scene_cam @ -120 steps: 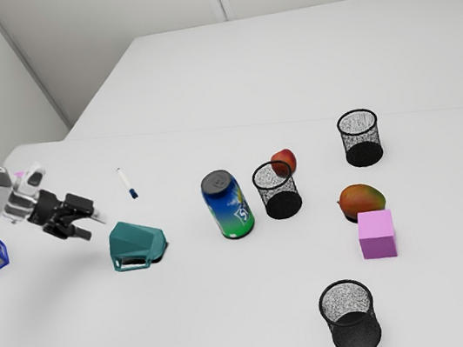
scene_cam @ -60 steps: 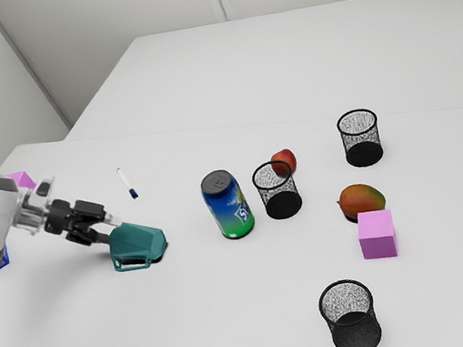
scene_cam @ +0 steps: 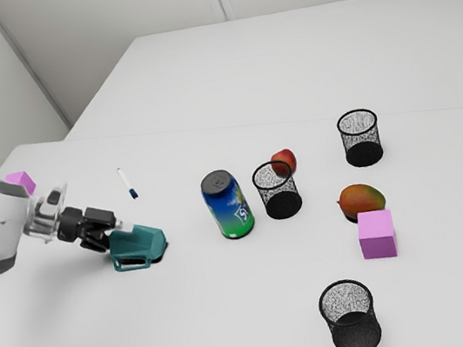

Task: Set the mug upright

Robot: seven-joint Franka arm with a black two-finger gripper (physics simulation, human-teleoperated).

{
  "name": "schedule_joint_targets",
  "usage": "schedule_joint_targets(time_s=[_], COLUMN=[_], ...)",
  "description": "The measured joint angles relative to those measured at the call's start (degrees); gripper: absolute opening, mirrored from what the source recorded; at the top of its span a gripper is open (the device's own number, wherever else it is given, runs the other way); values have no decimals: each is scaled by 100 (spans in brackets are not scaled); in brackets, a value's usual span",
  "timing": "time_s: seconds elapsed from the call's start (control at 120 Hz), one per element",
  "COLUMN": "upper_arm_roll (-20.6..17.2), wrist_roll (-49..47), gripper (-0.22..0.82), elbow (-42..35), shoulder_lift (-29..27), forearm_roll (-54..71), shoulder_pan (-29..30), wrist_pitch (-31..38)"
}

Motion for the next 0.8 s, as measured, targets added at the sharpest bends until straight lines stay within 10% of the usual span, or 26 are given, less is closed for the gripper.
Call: schedule_joint_targets(time_s=[0.8], upper_arm_roll=[-119], wrist_roll=[213], gripper=[-7], elbow=[0], shoulder_lift=[-105], forearm_roll=[-56], shoulder_pan=[-15], wrist_pitch=[55])
